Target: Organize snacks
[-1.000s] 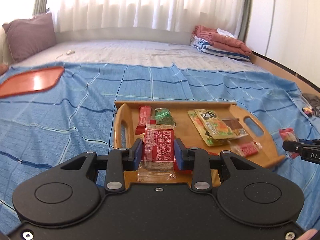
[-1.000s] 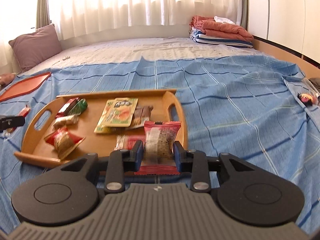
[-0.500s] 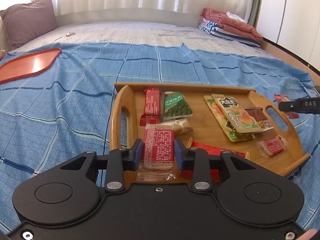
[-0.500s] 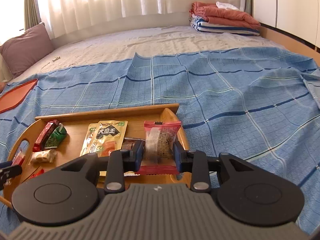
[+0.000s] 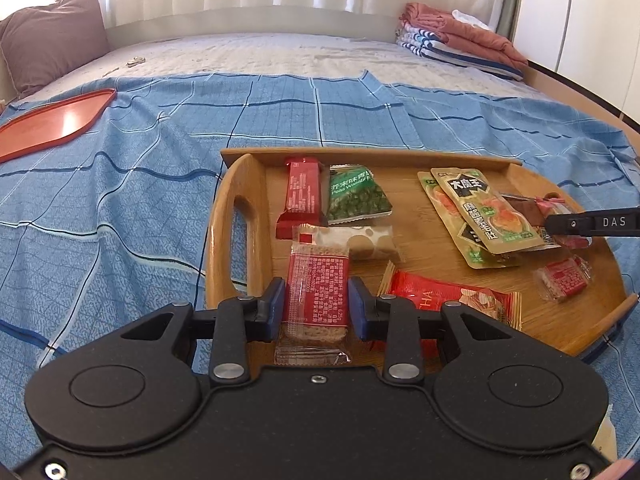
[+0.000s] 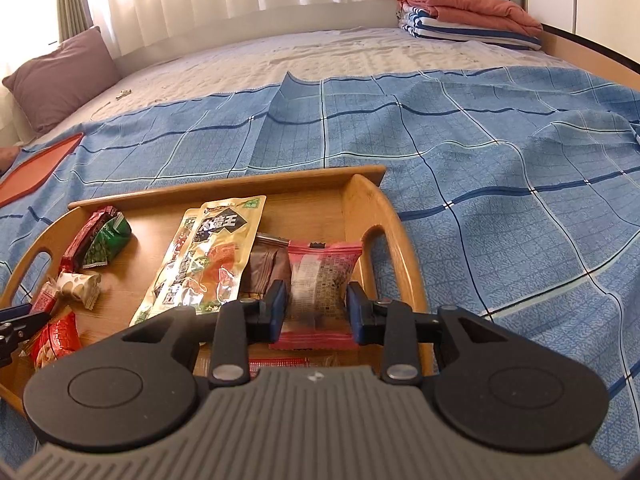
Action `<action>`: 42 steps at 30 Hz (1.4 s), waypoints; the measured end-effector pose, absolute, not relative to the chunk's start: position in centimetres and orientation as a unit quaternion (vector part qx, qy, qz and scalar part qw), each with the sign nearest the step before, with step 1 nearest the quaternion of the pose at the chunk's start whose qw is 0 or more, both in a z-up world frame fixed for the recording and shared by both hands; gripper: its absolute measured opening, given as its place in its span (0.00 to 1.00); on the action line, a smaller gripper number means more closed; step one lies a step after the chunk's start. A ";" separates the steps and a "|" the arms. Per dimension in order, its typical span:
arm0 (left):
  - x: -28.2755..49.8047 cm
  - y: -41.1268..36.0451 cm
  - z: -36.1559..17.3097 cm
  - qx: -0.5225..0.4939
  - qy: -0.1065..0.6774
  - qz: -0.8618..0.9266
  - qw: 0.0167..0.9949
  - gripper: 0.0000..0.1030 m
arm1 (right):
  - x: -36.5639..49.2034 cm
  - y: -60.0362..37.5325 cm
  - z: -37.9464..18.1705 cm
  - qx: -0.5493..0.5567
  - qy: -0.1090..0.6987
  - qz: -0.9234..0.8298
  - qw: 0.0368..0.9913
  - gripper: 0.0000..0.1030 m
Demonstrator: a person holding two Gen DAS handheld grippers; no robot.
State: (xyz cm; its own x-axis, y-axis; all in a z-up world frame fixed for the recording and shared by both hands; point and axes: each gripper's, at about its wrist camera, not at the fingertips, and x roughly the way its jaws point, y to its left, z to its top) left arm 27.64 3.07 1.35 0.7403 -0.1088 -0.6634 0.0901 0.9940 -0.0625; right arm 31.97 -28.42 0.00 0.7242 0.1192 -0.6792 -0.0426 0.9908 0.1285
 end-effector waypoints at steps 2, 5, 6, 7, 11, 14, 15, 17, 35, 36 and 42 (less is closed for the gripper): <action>27.6 3.0 1.3 -0.013 0.356 -0.054 0.933 0.32 | 32.0 -28.6 0.0 0.052 0.369 0.044 0.927 0.37; 27.5 3.1 1.3 -0.013 0.354 -0.053 0.934 0.31 | 31.7 -28.6 0.1 0.050 0.364 0.047 0.929 0.40; 27.4 3.1 1.4 -0.012 0.353 -0.051 0.934 0.32 | 31.6 -28.6 0.1 0.051 0.362 0.048 0.930 0.40; 27.3 3.0 1.4 -0.011 0.352 -0.050 0.935 0.32 | 31.6 -28.6 0.2 0.052 0.360 0.048 0.930 0.46; 26.8 2.9 1.8 -0.009 0.347 -0.051 0.937 0.44 | 31.1 -28.5 0.6 0.057 0.353 0.051 0.933 0.59; 26.3 2.5 2.3 -0.001 0.340 -0.051 0.939 0.57 | 30.5 -28.3 1.0 0.052 0.348 0.053 0.935 0.63; 26.1 2.5 2.5 0.002 0.337 -0.051 0.940 0.63 | 30.2 -28.2 1.2 0.050 0.346 0.054 0.936 0.65; 25.5 2.4 3.0 0.004 0.331 -0.051 0.942 0.71 | 29.6 -28.0 1.6 0.047 0.341 0.056 0.937 0.68; 17.0 3.5 6.6 -0.019 0.303 -0.072 0.950 0.95 | 20.4 -25.5 4.6 0.025 0.309 0.095 0.946 0.90; 16.3 3.5 6.5 -0.018 0.303 -0.075 0.950 0.95 | 19.7 -25.2 4.6 0.024 0.307 0.099 0.946 0.91; 12.9 3.2 5.9 -0.009 0.312 -0.088 0.946 0.96 | 15.4 -24.1 4.4 0.023 0.312 0.121 0.942 0.95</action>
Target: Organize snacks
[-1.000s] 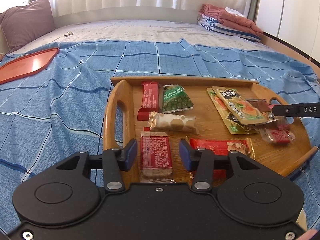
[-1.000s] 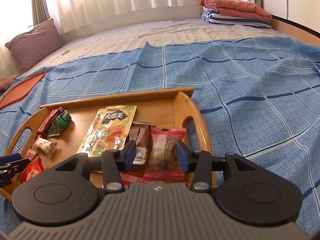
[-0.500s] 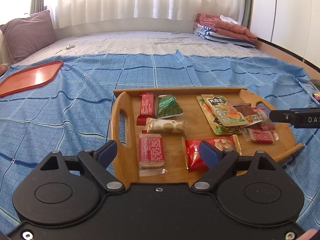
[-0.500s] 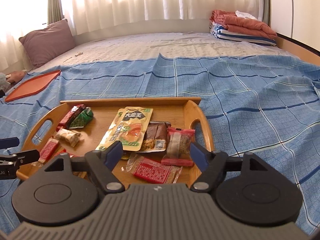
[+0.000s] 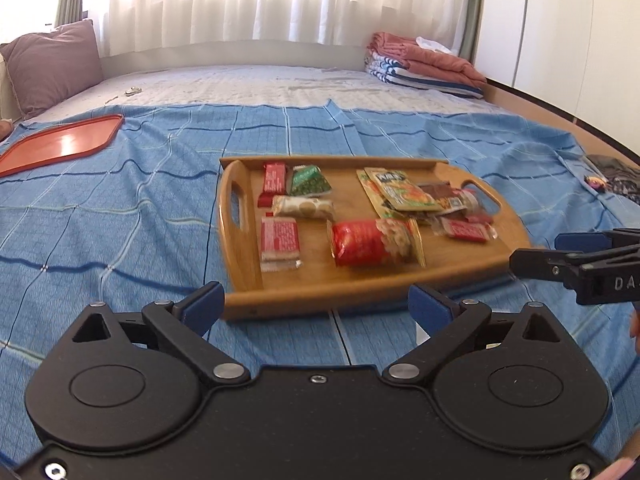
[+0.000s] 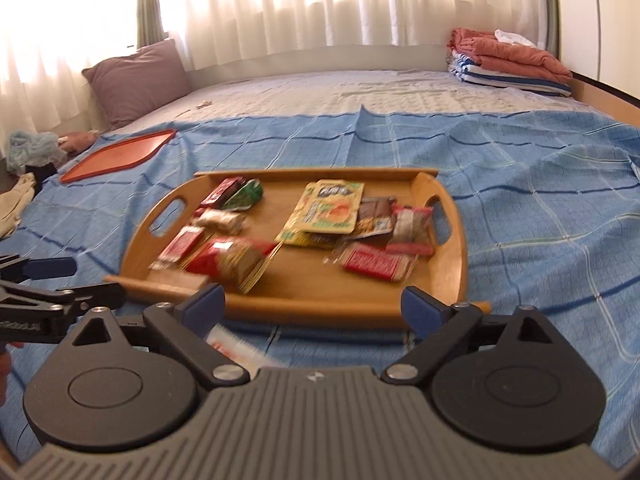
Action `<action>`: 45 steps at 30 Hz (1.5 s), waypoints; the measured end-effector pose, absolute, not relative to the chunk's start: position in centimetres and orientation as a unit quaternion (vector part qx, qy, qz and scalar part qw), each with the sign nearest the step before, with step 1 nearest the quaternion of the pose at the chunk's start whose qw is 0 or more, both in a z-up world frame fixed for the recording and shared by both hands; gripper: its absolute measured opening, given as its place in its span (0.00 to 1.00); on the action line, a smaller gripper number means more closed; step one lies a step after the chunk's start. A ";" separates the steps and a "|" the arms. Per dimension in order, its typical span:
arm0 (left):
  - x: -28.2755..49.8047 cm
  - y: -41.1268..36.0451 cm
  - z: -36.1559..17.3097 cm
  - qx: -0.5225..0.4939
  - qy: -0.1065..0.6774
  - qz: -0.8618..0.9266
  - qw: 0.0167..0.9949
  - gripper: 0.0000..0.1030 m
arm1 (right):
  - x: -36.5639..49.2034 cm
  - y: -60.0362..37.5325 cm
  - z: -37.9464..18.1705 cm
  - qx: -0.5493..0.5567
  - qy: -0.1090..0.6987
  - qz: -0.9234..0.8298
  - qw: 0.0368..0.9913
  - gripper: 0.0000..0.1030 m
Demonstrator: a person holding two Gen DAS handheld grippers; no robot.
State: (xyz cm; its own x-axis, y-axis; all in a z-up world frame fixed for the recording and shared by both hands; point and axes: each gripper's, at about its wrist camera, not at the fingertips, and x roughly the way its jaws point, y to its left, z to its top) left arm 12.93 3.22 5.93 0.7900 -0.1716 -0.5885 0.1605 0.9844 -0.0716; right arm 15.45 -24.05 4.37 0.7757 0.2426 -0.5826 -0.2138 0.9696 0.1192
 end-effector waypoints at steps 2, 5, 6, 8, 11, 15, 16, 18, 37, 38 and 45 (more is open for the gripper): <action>12.0 3.1 5.6 -0.009 0.317 -0.089 0.944 0.96 | 14.1 -23.7 4.3 0.018 0.312 0.127 0.942 0.96; 10.9 2.9 5.3 -0.010 0.323 -0.090 0.942 0.96 | 11.9 -23.3 4.3 0.010 0.305 0.131 0.943 0.98; 10.5 2.9 5.2 -0.011 0.325 -0.090 0.941 0.96 | 11.2 -23.2 4.3 0.007 0.304 0.133 0.943 0.99; 9.9 2.7 5.0 -0.014 0.330 -0.095 0.939 0.96 | 9.9 -23.0 4.1 0.000 0.302 0.135 0.944 0.99; 8.9 2.5 4.8 -0.022 0.336 -0.104 0.936 0.96 | 8.0 -22.7 4.1 -0.015 0.302 0.135 0.944 1.00; 8.1 2.3 4.7 -0.030 0.342 -0.116 0.932 0.97 | 5.4 -22.8 3.7 -0.032 0.303 0.138 0.942 1.00; 8.1 2.1 4.8 -0.030 0.344 -0.118 0.931 0.97 | 4.8 -22.8 3.6 -0.036 0.303 0.139 0.942 1.00; 8.1 1.8 4.9 -0.028 0.347 -0.119 0.930 0.97 | 3.6 -22.7 3.2 -0.044 0.303 0.142 0.941 1.00; 10.8 -5.9 3.1 -0.009 0.413 -0.169 0.895 0.97 | 1.4 -20.5 -2.1 0.055 0.296 0.095 0.949 0.97; 11.1 -6.1 3.0 -0.004 0.417 -0.170 0.893 0.97 | 1.4 -20.4 -2.1 0.058 0.292 0.092 0.950 0.96; 13.0 -6.9 2.3 -0.011 0.461 -0.192 0.866 0.87 | 0.4 -20.8 -2.1 0.077 0.277 0.098 0.953 0.86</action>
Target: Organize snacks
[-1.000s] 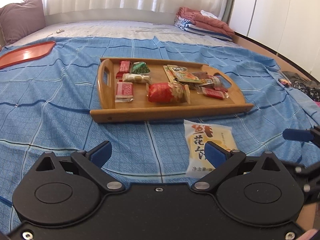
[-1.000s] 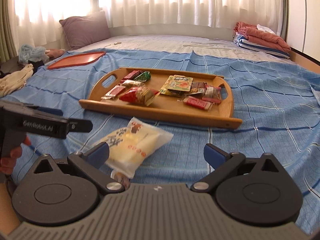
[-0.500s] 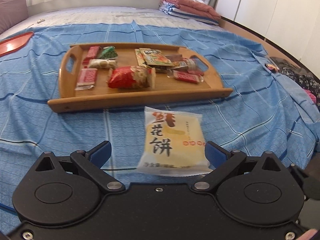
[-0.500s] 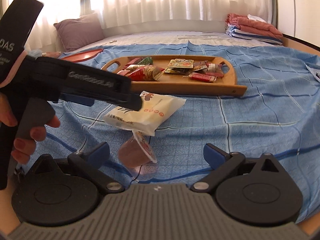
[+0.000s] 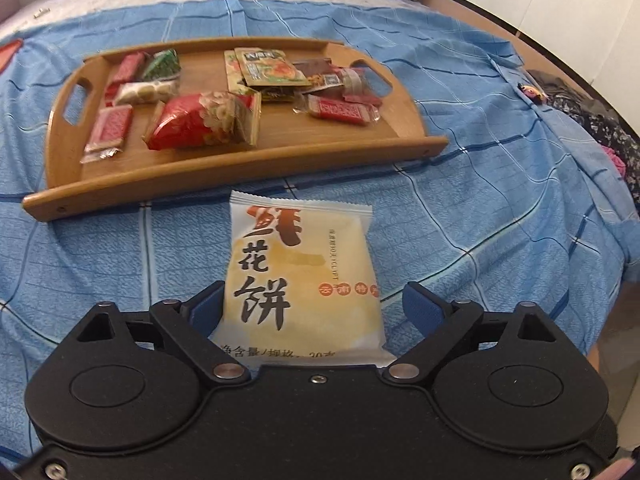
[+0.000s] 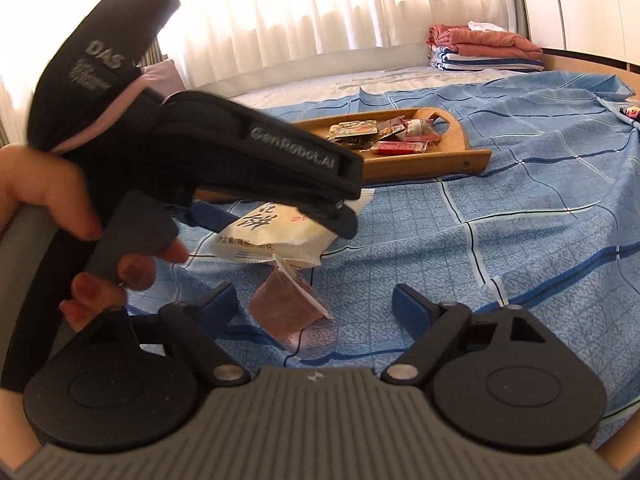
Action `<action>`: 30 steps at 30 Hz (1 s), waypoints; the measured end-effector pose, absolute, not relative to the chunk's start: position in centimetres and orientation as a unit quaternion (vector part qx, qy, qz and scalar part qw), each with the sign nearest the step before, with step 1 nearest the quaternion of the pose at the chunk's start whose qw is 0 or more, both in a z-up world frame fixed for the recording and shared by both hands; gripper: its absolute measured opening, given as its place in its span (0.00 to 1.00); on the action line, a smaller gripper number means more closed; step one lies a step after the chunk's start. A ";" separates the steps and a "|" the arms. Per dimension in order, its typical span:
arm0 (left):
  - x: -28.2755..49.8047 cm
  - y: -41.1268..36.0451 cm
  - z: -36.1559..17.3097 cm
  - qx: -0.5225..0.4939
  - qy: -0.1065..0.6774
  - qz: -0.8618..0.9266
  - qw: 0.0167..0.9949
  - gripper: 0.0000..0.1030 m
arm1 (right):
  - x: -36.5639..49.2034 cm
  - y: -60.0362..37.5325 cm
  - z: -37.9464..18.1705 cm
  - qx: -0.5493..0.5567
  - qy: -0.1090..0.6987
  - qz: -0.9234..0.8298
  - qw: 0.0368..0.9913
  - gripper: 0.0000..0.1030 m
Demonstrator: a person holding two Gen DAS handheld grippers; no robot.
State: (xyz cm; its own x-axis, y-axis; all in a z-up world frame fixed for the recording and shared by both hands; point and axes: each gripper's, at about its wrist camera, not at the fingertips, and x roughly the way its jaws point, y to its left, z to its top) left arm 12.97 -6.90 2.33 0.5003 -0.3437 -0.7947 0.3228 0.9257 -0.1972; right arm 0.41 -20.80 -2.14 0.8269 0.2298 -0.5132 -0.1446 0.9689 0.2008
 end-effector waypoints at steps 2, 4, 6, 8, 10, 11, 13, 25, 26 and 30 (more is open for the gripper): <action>13.3 -7.1 2.2 -0.004 0.465 -0.186 0.866 0.79 | 0.2 -20.9 -2.2 0.080 0.277 0.102 0.952 0.85; 13.4 -7.4 2.1 0.010 0.462 -0.180 0.868 0.73 | 0.0 -20.8 -2.2 0.083 0.277 0.105 0.951 0.85; 13.3 -7.5 2.1 0.016 0.456 -0.181 0.871 0.71 | 0.1 -20.7 -2.3 0.085 0.278 0.106 0.951 0.85; 13.1 -7.7 2.2 0.024 0.451 -0.181 0.874 0.70 | 0.2 -20.6 -2.4 0.088 0.278 0.107 0.951 0.85; 13.0 -7.6 2.6 0.024 0.446 -0.179 0.877 0.69 | 0.4 -20.6 -2.4 0.095 0.278 0.109 0.950 0.85; 13.0 -7.4 2.8 0.021 0.441 -0.178 0.879 0.69 | 0.5 -20.7 -2.3 0.102 0.279 0.111 0.948 0.84; 13.0 -7.0 3.7 0.015 0.428 -0.173 0.887 0.69 | 0.9 -21.4 -2.2 0.126 0.282 0.117 0.944 0.76; 13.6 -3.8 7.1 -0.010 0.386 -0.140 0.912 0.69 | 2.4 -23.5 -1.9 0.194 0.332 0.136 0.913 0.68; 13.6 -3.6 7.0 -0.010 0.387 -0.139 0.911 0.69 | 2.4 -23.3 -1.8 0.191 0.333 0.133 0.914 0.68; 13.1 -3.1 6.6 0.001 0.386 -0.141 0.912 0.70 | 1.8 -22.7 -1.5 0.184 0.333 0.146 0.913 0.55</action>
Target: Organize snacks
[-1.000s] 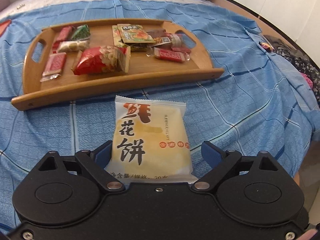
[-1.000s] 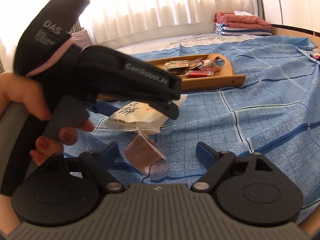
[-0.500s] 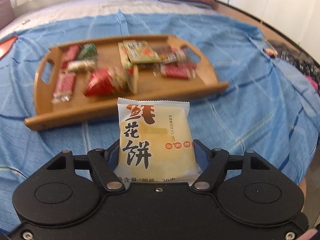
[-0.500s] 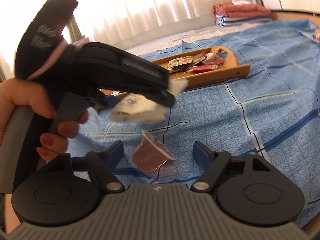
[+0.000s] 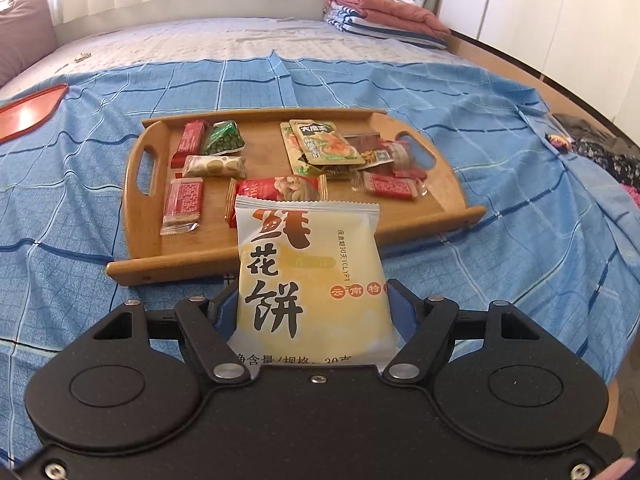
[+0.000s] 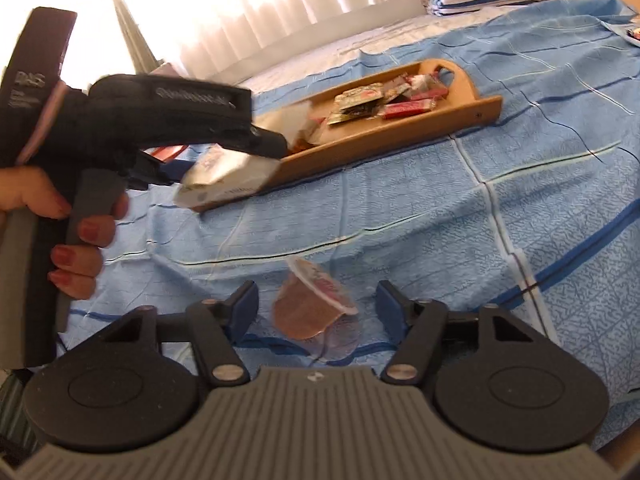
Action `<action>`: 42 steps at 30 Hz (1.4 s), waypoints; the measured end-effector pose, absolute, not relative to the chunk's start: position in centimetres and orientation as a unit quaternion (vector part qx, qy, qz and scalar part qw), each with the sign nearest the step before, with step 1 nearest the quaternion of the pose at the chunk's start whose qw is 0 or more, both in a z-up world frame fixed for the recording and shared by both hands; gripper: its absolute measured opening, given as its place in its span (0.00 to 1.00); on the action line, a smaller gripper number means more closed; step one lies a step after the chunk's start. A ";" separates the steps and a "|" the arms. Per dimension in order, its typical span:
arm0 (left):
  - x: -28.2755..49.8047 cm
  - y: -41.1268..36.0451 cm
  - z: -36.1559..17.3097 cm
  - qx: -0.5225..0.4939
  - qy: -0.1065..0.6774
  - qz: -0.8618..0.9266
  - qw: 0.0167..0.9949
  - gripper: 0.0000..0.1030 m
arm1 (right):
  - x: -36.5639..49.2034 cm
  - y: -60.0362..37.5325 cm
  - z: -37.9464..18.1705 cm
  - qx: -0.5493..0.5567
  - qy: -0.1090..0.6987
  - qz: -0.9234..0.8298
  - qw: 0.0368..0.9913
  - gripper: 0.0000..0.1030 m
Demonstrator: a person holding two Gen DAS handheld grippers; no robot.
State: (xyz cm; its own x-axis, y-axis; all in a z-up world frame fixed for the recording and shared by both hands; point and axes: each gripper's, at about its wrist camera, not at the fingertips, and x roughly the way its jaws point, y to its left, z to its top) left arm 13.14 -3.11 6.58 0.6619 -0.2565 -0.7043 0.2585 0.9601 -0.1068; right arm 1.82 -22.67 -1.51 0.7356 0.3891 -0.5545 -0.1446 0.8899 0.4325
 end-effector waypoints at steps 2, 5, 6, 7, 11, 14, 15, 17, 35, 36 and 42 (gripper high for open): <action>12.8 -2.9 6.5 0.010 0.382 -0.140 0.913 0.70 | 2.0 -23.1 -1.4 0.214 0.347 0.166 0.898 0.46; 12.6 -2.5 6.4 0.014 0.378 -0.135 0.916 0.70 | 1.9 -23.2 -1.2 0.208 0.348 0.161 0.900 0.46; 12.7 -2.3 6.4 0.012 0.377 -0.133 0.916 0.70 | 2.0 -23.1 -1.3 0.204 0.350 0.160 0.900 0.48; 12.7 -2.2 6.4 0.009 0.378 -0.131 0.917 0.70 | 2.1 -22.9 -1.5 0.202 0.356 0.160 0.898 0.51; 12.7 -1.5 6.2 0.001 0.379 -0.127 0.917 0.70 | 2.7 -21.8 -1.6 0.186 0.354 0.151 0.904 0.59; 12.7 -1.1 6.0 0.002 0.381 -0.122 0.917 0.70 | 3.2 -21.1 -1.6 0.173 0.351 0.142 0.909 0.58; 12.7 -1.0 5.9 0.001 0.381 -0.121 0.916 0.70 | 3.7 -21.0 -1.5 0.174 0.350 0.140 0.910 0.50; 12.6 -0.8 5.9 0.002 0.382 -0.119 0.917 0.70 | 4.0 -21.2 -0.9 0.177 0.349 0.135 0.910 0.44; 12.6 0.7 6.5 -0.009 0.367 -0.099 0.925 0.70 | 6.4 -26.7 2.0 0.219 0.298 0.092 0.925 0.43; 12.7 0.8 6.5 -0.011 0.367 -0.098 0.925 0.70 | 6.8 -26.9 2.4 0.218 0.294 0.089 0.926 0.43; 13.5 1.0 7.1 -0.013 0.361 -0.092 0.928 0.70 | 8.2 -28.9 4.9 0.226 0.268 0.087 0.932 0.43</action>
